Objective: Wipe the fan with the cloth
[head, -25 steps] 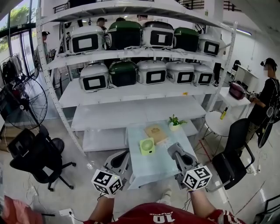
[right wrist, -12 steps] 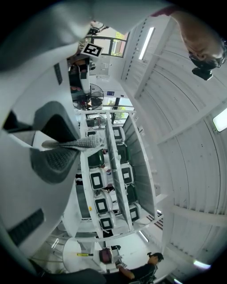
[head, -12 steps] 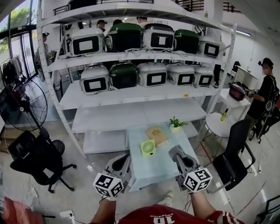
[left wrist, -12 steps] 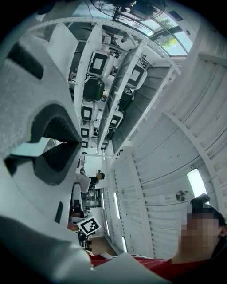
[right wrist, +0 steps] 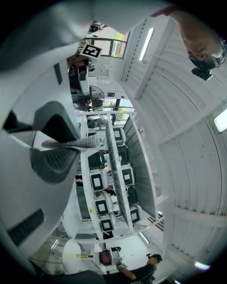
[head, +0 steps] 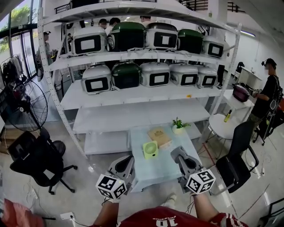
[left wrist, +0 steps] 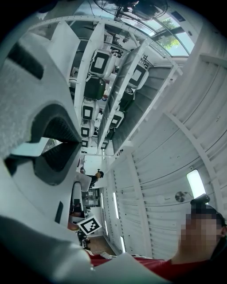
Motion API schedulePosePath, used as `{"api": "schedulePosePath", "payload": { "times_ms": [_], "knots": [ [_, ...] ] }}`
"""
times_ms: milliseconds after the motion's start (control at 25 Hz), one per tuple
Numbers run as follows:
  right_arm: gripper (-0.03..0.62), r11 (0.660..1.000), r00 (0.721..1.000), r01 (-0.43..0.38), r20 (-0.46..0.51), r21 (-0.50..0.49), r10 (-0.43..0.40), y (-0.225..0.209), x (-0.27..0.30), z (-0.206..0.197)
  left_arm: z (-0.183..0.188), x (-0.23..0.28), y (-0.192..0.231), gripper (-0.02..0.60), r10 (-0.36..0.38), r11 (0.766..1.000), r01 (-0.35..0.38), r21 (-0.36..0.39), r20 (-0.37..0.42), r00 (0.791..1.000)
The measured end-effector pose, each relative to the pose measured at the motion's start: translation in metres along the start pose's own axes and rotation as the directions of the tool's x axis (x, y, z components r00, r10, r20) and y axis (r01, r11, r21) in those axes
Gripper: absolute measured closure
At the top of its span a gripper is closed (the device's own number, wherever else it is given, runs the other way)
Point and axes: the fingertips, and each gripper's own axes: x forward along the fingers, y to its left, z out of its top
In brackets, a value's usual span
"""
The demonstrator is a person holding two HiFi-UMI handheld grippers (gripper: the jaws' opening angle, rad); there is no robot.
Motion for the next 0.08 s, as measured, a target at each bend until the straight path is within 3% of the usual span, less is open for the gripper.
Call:
{"api": "schedulePosePath", "payload": {
  "times_ms": [80],
  "knots": [
    [0.576, 1.0, 1.0, -0.002, 0.0, 0.0, 0.002, 0.0005, 0.0001, -0.0002, -0.0008, 0.0008, -0.0007, 0.581, -0.003, 1.0, 0.003, -0.002, 0.0, 1.0]
  ]
}}
